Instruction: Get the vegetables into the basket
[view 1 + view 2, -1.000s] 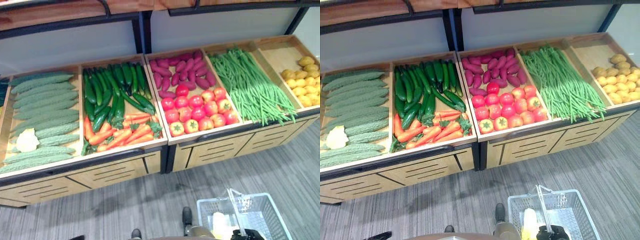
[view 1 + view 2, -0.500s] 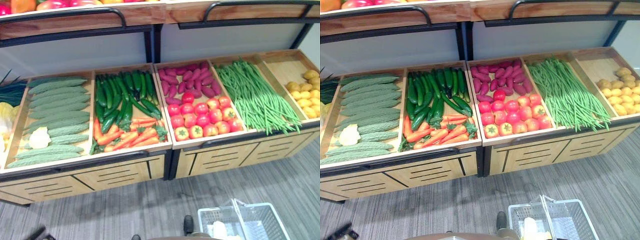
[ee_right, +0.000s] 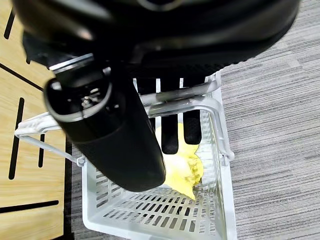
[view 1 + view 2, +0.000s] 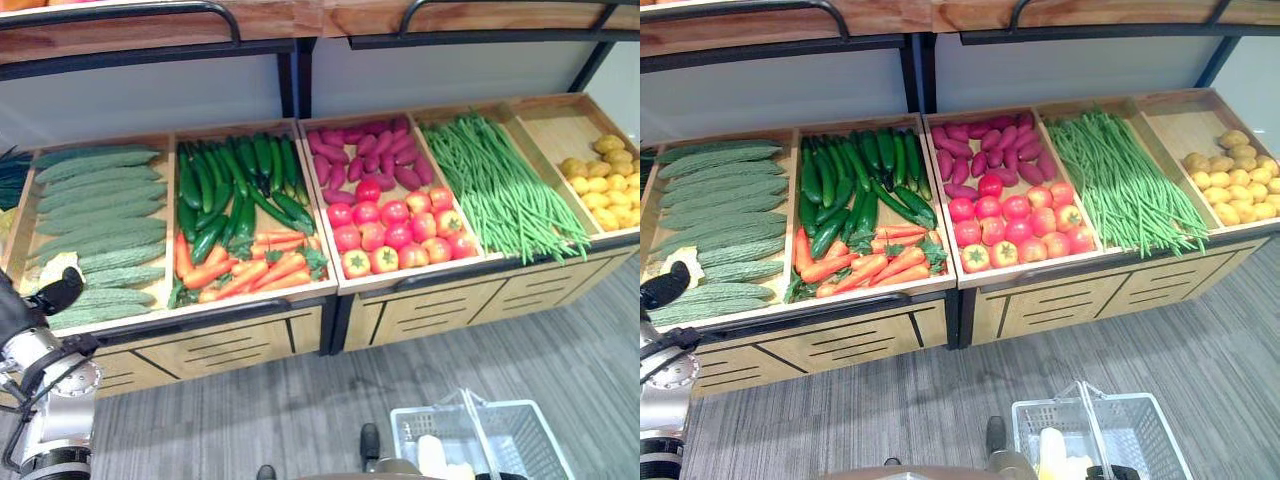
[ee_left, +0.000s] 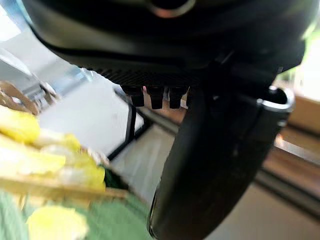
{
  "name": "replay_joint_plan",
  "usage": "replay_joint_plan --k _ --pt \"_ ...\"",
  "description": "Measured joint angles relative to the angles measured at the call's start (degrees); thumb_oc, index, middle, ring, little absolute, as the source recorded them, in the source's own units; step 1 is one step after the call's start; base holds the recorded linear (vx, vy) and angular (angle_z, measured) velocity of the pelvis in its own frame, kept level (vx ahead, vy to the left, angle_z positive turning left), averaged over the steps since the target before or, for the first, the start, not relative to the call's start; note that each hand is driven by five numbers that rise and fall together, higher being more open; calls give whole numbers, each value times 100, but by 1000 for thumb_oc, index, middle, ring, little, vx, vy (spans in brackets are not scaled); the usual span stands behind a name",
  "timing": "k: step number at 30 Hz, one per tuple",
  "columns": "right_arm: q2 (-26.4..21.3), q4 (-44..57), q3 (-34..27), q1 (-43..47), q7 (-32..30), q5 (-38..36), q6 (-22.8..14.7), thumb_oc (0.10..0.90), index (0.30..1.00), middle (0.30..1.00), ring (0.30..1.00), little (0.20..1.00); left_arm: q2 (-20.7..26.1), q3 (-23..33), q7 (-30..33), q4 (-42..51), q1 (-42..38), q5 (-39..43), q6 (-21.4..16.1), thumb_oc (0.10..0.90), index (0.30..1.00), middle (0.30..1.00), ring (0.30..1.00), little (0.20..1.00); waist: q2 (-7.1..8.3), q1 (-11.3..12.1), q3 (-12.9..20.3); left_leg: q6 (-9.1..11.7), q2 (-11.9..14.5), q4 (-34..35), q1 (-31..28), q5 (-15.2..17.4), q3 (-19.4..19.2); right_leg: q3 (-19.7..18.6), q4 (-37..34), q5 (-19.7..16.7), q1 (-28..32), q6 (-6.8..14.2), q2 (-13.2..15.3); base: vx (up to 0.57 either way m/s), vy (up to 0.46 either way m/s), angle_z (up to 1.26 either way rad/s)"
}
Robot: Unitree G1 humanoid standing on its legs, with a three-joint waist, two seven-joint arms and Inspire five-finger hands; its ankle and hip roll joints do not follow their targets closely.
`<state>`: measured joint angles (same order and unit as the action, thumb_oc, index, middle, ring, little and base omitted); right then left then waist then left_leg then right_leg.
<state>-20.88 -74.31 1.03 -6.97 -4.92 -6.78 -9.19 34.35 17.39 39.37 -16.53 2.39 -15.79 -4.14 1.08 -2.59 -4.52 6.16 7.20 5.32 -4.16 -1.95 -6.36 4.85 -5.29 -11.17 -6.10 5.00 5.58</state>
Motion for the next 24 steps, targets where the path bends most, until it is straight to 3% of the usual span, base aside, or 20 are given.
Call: replay_joint_plan --k 2,7,9,20,24 --pt "-45 44 56 13 5 20 0 400 300 300 300 300 330 -619 -349 -5 -1 -15 -53 900 1000 1000 1000 1000 -7 1 -52 1 -8 -1 -9 1 -54 -29 1 -5 -9 5 4 -14 18 -7" --pt "-70 164 88 132 27 19 0 400 300 300 300 300 519 -1244 -1303 -14 -32 216 -603 900 1000 1000 1000 1000 -46 -71 -118 3 -15 0 -61 9 -136 -112 0 -11 -6 13 -6 -10 19 -9" --pt "-98 286 200 173 71 21 -3 400 300 300 300 300 516 -1429 -1729 -15 -63 941 -944 900 1000 1000 1000 1000 -63 -161 -167 5 -19 0 -95 10 -184 -153 0 -12 -2 14 -12 4 5 -9" --pt "-103 398 276 186 238 42 -25 400 300 300 300 300 440 -1902 -2442 -266 -360 1775 -1003 900 1000 1000 1000 1000 -111 -270 -215 6 -13 -1 -104 14 -215 -182 0 -15 -9 13 -24 1 0 -2" --pt "-107 392 279 189 241 57 -34 400 300 300 300 300 143 -2039 -2497 -406 -464 2007 -1001 900 1000 1000 1000 1000 -119 -294 -224 -10 -11 0 -95 25 -217 -187 0 -15 -20 13 -26 0 0 0"
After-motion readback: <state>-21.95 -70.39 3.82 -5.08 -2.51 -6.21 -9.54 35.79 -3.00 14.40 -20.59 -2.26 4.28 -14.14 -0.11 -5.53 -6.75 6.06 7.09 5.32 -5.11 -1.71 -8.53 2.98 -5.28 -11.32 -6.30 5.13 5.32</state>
